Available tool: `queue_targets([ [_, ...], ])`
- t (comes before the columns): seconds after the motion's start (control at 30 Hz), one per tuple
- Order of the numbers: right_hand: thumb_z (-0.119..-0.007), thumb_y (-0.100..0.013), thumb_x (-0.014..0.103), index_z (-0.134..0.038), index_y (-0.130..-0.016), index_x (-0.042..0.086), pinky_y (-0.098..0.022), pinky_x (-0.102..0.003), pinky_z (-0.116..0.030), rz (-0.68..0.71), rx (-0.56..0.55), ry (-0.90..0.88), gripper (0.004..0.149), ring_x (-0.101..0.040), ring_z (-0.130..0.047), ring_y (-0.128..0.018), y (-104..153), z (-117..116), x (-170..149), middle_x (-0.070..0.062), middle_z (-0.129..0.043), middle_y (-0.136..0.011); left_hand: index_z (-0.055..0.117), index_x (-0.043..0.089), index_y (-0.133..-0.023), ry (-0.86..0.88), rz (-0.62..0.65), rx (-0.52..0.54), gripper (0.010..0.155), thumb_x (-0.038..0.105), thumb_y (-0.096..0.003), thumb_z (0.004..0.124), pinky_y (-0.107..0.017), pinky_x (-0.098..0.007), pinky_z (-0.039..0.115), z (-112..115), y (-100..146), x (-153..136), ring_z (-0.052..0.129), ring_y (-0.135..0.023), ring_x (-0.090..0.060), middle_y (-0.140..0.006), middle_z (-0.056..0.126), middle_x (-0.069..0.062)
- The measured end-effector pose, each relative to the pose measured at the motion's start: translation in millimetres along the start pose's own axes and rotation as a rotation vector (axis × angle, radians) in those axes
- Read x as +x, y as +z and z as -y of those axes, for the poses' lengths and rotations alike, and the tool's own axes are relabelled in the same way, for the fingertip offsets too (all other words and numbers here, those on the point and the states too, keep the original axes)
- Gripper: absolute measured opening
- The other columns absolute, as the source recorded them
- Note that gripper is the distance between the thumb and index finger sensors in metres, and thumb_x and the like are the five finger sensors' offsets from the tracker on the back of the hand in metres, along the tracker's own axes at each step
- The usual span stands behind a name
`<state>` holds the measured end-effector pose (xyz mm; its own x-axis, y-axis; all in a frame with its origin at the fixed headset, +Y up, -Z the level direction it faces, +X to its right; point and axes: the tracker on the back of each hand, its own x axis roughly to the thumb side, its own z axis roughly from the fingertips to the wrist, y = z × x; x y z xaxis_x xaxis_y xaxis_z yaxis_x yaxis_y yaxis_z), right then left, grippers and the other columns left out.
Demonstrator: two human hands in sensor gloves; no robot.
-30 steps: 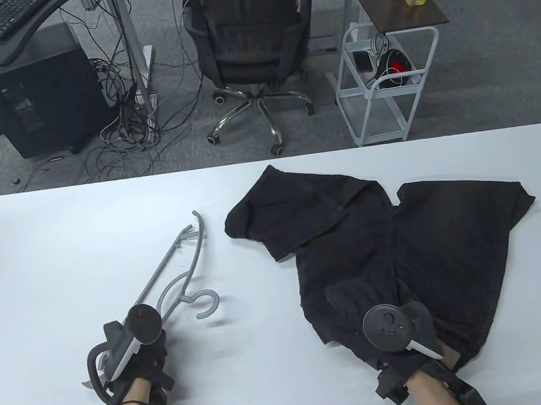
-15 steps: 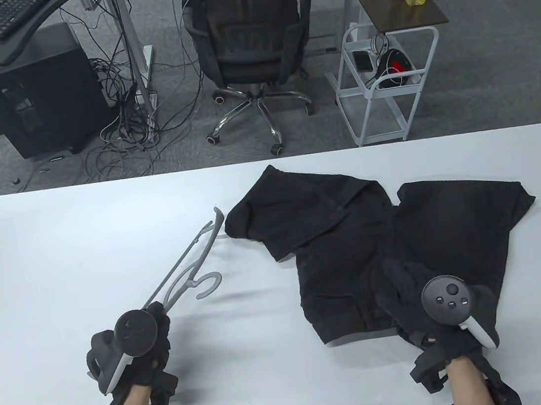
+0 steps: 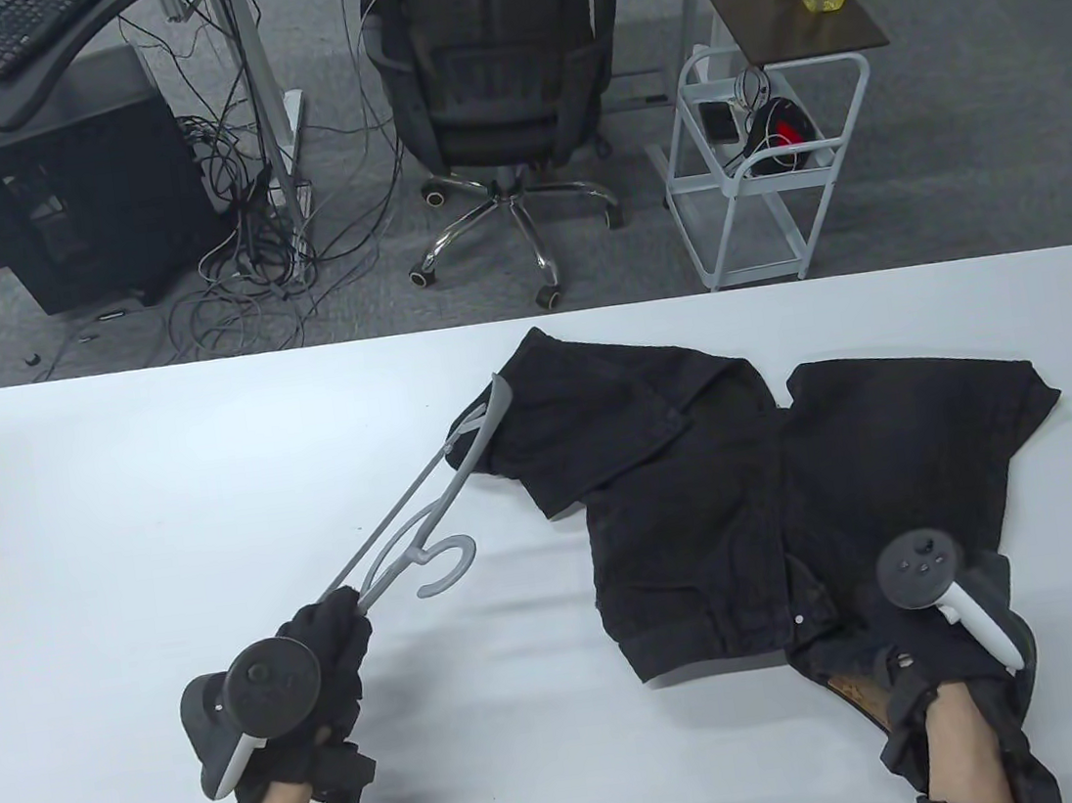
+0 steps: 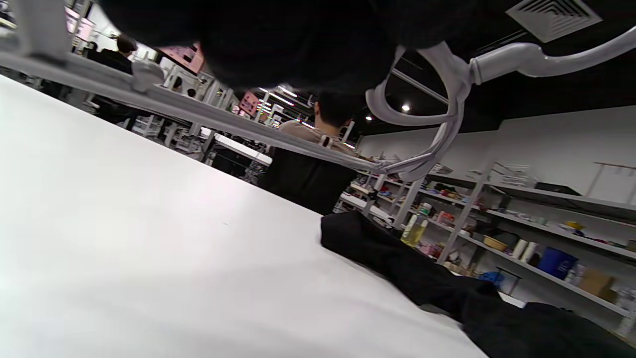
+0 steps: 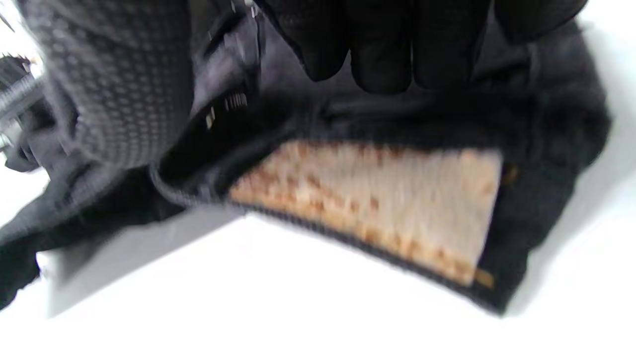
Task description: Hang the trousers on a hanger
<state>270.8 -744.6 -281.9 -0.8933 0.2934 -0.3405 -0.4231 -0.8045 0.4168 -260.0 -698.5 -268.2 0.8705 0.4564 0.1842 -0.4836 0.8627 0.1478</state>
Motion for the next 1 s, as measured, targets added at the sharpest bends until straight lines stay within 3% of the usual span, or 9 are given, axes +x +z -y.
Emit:
queue_targets([
  [0.23, -0.103, -0.029, 0.039, -0.054, -0.104, 0.009, -0.064, -0.065, -0.057, -0.004, 0.044, 0.094, 0.095, -0.051, -0.058, -0.098, -7, -11, 10, -0.025, -0.053, -0.110, 0.076, 0.015, -0.093, 0.041, 0.084, -0.010, 0.050, 0.042, -0.0518, 0.067, -0.037, -0.044, 0.082, -1, 4, 17, 0.094, -0.047, -0.020, -0.071, 0.090, 0.000],
  [0.3, -0.091, -0.042, 0.034, -0.054, -0.104, 0.011, -0.065, -0.063, -0.057, -0.015, 0.020, 0.075, 0.076, -0.048, -0.058, -0.098, -8, -10, 6, -0.022, -0.053, -0.110, 0.077, 0.016, -0.092, 0.052, 0.107, -0.001, 0.050, 0.045, -0.0516, 0.067, -0.036, -0.043, 0.083, -2, 6, 22, 0.095, -0.045, -0.019, -0.070, 0.091, 0.002],
  [0.37, -0.082, -0.047, 0.035, -0.056, -0.104, 0.013, -0.065, -0.062, -0.058, -0.004, 0.004, -0.002, 0.067, -0.046, -0.061, -0.097, -7, -7, -1, -0.021, -0.057, -0.109, 0.079, 0.017, -0.090, 0.066, 0.130, 0.009, 0.050, 0.047, -0.0511, 0.068, -0.035, -0.042, 0.083, -4, 7, 25, 0.095, -0.043, -0.019, -0.068, 0.093, 0.003],
  [0.53, -0.077, -0.049, 0.039, -0.056, -0.103, 0.012, -0.062, -0.059, -0.064, 0.024, -0.133, -0.192, 0.064, -0.045, -0.072, -0.092, -2, 8, -16, -0.021, -0.064, -0.106, 0.085, 0.019, -0.085, 0.126, 0.216, 0.004, 0.050, 0.051, -0.0495, 0.071, -0.031, -0.041, 0.084, -5, 10, 35, 0.097, -0.038, -0.018, -0.061, 0.096, 0.005],
  [0.77, -0.072, -0.049, 0.040, -0.066, -0.099, 0.012, -0.059, -0.057, -0.070, 0.103, -0.317, -0.236, 0.057, -0.042, -0.082, -0.086, 12, 18, -6, -0.019, -0.076, -0.099, 0.089, 0.020, -0.080, 0.174, 0.355, -0.069, 0.050, 0.055, -0.0480, 0.072, -0.028, -0.041, 0.084, 2, 13, 52, 0.097, -0.034, -0.018, -0.057, 0.098, 0.005],
  [1.0, -0.073, -0.049, 0.038, -0.074, -0.094, 0.015, -0.057, -0.055, -0.073, 0.221, -0.552, -0.188, 0.051, -0.039, -0.088, -0.081, 30, 20, 24, -0.016, -0.084, -0.094, 0.089, 0.019, -0.081, 0.176, 0.411, -0.153, 0.051, 0.054, -0.0479, 0.073, -0.029, -0.042, 0.084, 17, 14, 64, 0.096, -0.036, -0.019, -0.058, 0.098, 0.005],
])
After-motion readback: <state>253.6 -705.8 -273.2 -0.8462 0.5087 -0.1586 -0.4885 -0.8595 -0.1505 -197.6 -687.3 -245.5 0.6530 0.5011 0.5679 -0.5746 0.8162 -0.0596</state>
